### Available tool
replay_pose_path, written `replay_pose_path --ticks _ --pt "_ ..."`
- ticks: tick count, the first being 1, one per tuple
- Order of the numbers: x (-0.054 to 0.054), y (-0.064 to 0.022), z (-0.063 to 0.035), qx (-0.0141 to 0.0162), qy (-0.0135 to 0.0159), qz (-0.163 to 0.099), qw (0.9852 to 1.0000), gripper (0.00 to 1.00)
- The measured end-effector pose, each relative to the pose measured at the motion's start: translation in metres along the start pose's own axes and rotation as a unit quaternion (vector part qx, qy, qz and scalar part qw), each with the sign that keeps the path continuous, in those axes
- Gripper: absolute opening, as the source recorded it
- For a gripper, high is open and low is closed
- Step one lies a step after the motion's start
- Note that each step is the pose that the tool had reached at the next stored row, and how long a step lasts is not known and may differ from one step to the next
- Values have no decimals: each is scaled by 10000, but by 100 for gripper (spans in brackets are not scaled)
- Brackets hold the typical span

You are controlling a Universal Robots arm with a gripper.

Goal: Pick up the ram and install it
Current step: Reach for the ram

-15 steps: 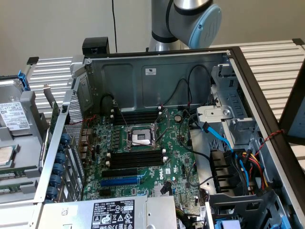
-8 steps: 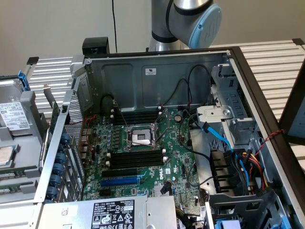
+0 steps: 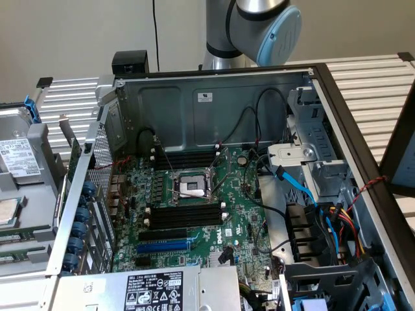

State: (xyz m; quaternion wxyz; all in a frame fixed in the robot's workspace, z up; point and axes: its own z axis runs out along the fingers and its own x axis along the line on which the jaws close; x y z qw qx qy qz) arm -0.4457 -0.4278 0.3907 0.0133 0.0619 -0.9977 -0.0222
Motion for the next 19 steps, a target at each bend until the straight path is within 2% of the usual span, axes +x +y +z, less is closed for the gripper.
replay_pose_path --ticks 5,10,15,16,19 --pt "1 0 0 10 19 -403 9992 11" --pt "2 0 4 21 40 -856 9963 11" --pt "4 0 6 32 61 -1311 9913 11" --pt "5 0 6 34 65 -1397 9902 18" --pt "7 1 8 40 77 -1666 9860 18"
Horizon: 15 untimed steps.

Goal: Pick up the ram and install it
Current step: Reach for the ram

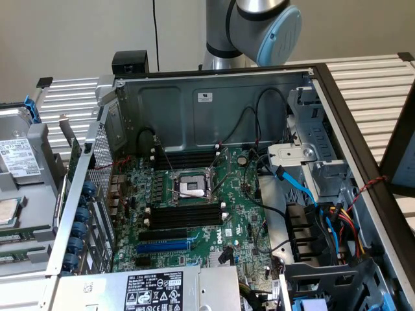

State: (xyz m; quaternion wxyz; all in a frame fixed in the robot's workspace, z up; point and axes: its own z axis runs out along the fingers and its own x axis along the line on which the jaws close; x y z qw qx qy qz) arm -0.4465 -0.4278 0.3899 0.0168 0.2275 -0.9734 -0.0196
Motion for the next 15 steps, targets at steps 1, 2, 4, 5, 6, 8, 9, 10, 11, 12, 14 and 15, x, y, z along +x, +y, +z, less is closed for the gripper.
replay_pose_path --ticks 1,2,4,5,6,8,9,10,11,12,14,15 --pt "1 0 0 2 5 -98 10000 18" --pt "2 1 1 5 9 -187 9998 18" --pt "4 2 2 9 18 -369 9993 20" --pt "5 3 3 11 22 -461 9989 20" --pt "6 3 4 13 26 -550 9985 26" --pt "8 3 6 18 34 -726 9974 26" --pt "8 3 8 20 38 -821 9966 26" --pt "8 4 10 22 42 -911 9958 26" --pt "9 4 11 24 45 -997 9950 26" --pt "9 4 13 26 50 -1089 9940 26" --pt "9 4 16 31 59 -1275 9918 26" --pt "9 4 18 33 63 -1365 9906 26"
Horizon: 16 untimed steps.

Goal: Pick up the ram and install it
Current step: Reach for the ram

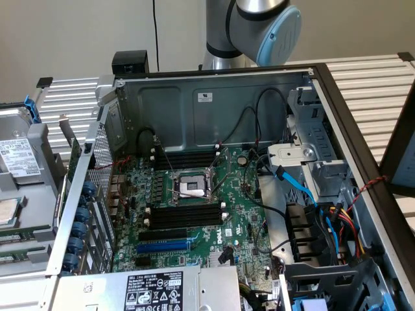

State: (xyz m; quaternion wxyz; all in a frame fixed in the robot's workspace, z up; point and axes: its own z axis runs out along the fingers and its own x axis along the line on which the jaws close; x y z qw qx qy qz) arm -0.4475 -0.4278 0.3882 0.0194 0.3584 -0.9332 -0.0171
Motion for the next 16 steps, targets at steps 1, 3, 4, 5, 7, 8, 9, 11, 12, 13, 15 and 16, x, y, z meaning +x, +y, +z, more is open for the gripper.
replay_pose_path --ticks 1,3,4,5,7,8,9,11,12,13,15,16 --pt "0 0 2 2 4 -89 10000 26" --pt "0 0 6 7 12 -274 9996 26" --pt "0 0 7 9 16 -364 9993 26" --pt "0 0 8 11 21 -454 9990 26" --pt "0 -1 11 15 29 -637 9980 26" --pt "0 0 11 17 34 -728 9973 26" --pt "0 -1 12 20 38 -818 9966 26" --pt "0 -1 14 24 46 -997 9950 26" --pt "0 -1 14 26 50 -1087 9941 26" --pt "0 -1 14 28 54 -1178 9930 26" --pt "0 -1 16 33 62 -1362 9907 26" --pt "0 -1 16 35 66 -1450 9894 26"
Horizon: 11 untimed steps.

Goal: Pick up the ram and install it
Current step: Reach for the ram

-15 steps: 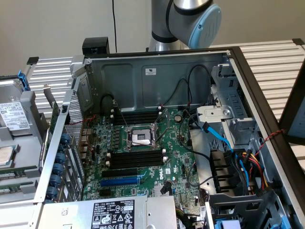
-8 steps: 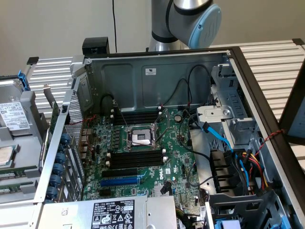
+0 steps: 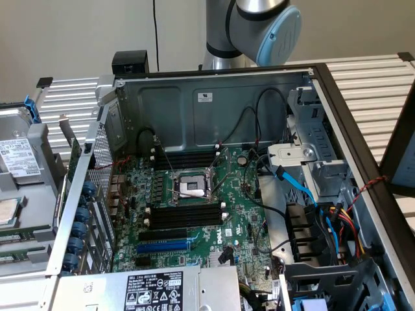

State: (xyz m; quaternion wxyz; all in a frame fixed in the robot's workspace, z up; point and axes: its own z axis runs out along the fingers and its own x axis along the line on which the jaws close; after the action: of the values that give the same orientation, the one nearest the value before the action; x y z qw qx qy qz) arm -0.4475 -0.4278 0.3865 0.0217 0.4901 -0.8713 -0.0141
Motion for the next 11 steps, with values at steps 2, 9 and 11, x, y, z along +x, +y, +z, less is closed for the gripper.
replay_pose_path --ticks 2,9,11 --pt "0 0 0 4 9 -182 9998 26" --pt "0 0 2 23 35 -815 9967 26" --pt "0 0 3 39 38 -994 9950 26"
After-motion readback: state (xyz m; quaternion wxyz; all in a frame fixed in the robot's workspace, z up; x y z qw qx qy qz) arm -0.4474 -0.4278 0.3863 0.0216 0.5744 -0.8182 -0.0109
